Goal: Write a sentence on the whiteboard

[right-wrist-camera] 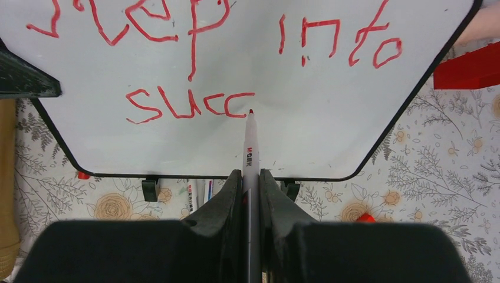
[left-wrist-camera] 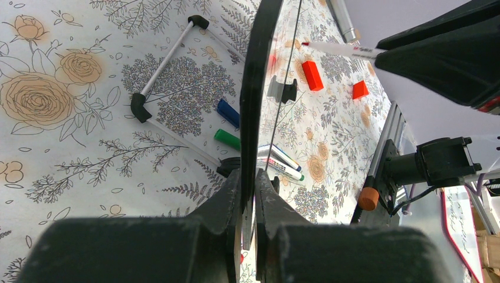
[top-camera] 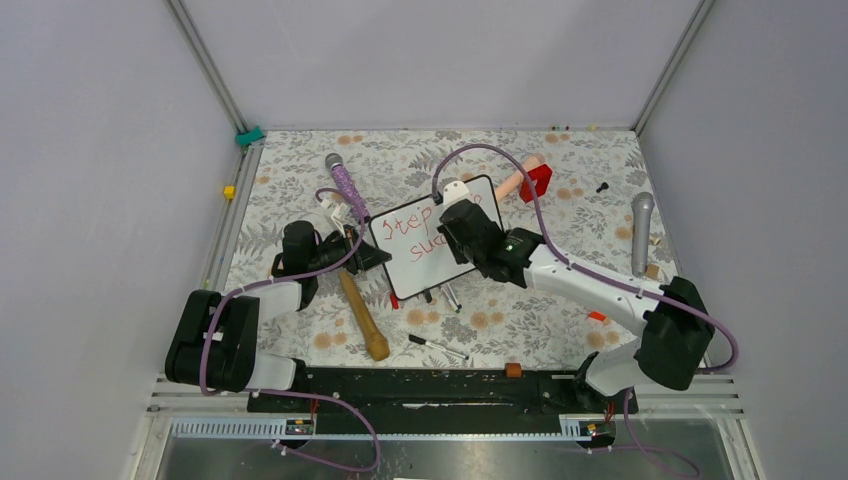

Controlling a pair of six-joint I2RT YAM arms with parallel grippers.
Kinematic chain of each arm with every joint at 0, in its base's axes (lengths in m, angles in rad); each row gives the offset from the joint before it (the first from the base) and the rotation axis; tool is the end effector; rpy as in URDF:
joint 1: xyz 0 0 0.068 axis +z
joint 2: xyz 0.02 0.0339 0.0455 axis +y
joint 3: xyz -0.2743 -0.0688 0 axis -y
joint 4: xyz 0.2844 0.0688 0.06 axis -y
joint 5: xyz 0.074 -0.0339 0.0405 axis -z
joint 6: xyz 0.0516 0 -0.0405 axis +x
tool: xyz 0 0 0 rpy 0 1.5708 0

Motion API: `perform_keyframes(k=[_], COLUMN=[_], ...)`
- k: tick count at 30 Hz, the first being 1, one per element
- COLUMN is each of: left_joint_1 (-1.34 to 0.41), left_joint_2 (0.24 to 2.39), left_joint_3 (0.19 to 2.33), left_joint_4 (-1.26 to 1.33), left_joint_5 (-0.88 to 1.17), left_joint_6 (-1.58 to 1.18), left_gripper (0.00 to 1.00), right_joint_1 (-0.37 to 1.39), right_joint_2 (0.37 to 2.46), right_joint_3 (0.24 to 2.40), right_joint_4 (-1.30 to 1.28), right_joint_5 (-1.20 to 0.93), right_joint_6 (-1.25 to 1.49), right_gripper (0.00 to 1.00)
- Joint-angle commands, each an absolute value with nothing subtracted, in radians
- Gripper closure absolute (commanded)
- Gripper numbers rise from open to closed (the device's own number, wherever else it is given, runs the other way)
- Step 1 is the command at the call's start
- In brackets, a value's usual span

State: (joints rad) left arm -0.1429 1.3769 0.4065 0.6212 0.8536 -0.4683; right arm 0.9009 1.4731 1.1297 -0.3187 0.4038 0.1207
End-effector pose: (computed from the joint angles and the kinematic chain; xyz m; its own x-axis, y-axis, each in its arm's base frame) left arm 0.2704 -0.0782 0.1450 -0.6608 -0.2046 -0.7221 0.5561 0.5125 -0.6542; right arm 0.2500 0.2830 0.2726 -0.4426 -0.3804 -0.8120 -0.4786 0.8660 -0.1448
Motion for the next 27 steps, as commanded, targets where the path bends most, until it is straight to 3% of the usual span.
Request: perform_keyframes(k=[1, 27], left_joint_1=[-0.133, -0.133], left_joint_2=[1.391, 1.393], left_joint_3=[0.423, 0.423], left_joint_4=[0.564, 0.566], left_joint_5=[0.735, 0.736], left_joint_6=[-0.422, -0.423], left_gripper=[1.00, 1.00], right_joint_1=[0.882, 0.829], right_joint_2=[1.408, 1.453], right_joint_3=[1.134, 1.161], right_joint_4=[-0.308, -0.308], right_joint_5=[0.444, 0.385], right_joint_6=[0.123, 0.124], right_gripper=[1.00, 1.00])
